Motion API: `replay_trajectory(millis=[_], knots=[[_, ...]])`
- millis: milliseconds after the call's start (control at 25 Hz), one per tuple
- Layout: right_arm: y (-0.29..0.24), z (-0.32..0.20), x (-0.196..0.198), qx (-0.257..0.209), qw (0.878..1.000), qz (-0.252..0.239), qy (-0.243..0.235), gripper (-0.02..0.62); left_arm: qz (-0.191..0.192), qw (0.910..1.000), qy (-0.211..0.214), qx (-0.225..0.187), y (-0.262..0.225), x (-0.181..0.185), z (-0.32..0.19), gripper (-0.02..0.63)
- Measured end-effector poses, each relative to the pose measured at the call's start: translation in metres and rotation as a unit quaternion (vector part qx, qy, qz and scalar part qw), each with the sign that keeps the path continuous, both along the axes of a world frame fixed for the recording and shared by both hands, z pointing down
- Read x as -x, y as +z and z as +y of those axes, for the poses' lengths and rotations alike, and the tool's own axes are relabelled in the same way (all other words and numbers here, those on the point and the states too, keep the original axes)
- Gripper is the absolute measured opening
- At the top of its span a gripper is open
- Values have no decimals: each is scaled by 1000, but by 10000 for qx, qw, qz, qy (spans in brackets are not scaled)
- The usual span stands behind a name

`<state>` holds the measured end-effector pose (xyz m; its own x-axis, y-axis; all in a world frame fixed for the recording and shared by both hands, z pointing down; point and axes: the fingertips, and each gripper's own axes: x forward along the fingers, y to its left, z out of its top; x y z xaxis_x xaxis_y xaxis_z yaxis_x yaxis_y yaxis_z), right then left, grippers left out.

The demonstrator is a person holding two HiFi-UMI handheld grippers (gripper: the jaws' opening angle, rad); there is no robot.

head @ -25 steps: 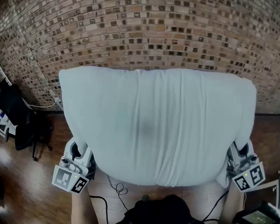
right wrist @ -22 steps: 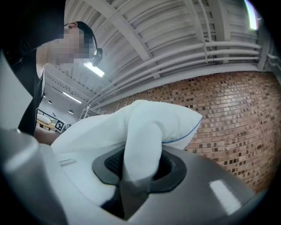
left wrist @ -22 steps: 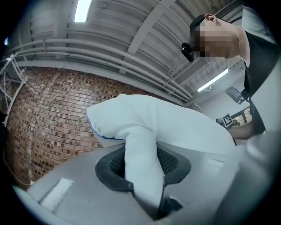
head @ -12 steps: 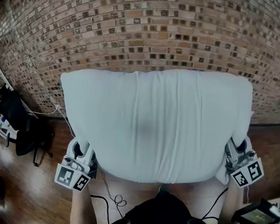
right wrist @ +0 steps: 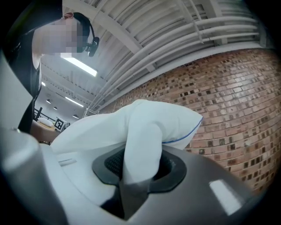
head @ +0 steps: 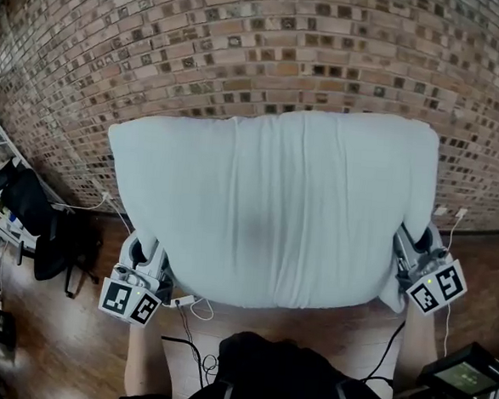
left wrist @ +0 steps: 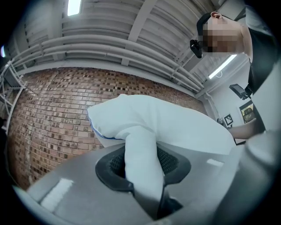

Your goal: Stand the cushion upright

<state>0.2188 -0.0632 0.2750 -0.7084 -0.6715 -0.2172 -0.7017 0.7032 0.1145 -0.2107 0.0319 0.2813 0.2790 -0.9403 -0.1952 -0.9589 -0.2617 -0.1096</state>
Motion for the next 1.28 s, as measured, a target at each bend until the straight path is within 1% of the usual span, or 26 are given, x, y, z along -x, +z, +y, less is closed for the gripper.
replay_trajectory(millis=[120, 200, 320, 400, 520, 680, 840, 1080, 1160, 1280], knots=[[10, -27, 3, 134, 9999, 13, 33, 117, 10, 9998, 59, 166, 7, 4, -28, 115], [13, -48, 7, 174, 9998, 53, 70, 117, 42, 9997, 89, 206, 13, 9, -51, 114], [18, -83, 15, 170, 9996, 86, 212, 117, 77, 9996, 152, 227, 21, 19, -94, 114], [24, -106, 23, 206, 9991, 121, 349, 117, 104, 9992, 214, 312, 30, 26, -124, 114], [32, -139, 36, 332, 9979, 206, 526, 117, 163, 9983, 320, 453, 40, 41, -168, 114], [37, -184, 62, 380, 9969, 264, 643, 117, 198, 9979, 364, 496, 50, 67, -221, 113], [50, -219, 86, 468, 9955, 345, 748, 115, 192, 9974, 384, 575, 71, 90, -267, 112], [63, -262, 106, 523, 9930, 568, 898, 115, 235, 9963, 330, 757, 91, 107, -315, 110], [68, -275, 105, 574, 9928, 589, 869, 115, 229, 9961, 331, 787, 96, 106, -324, 110], [66, -295, 103, 473, 9938, 597, 814, 115, 201, 9963, 259, 797, 92, 100, -336, 108]])
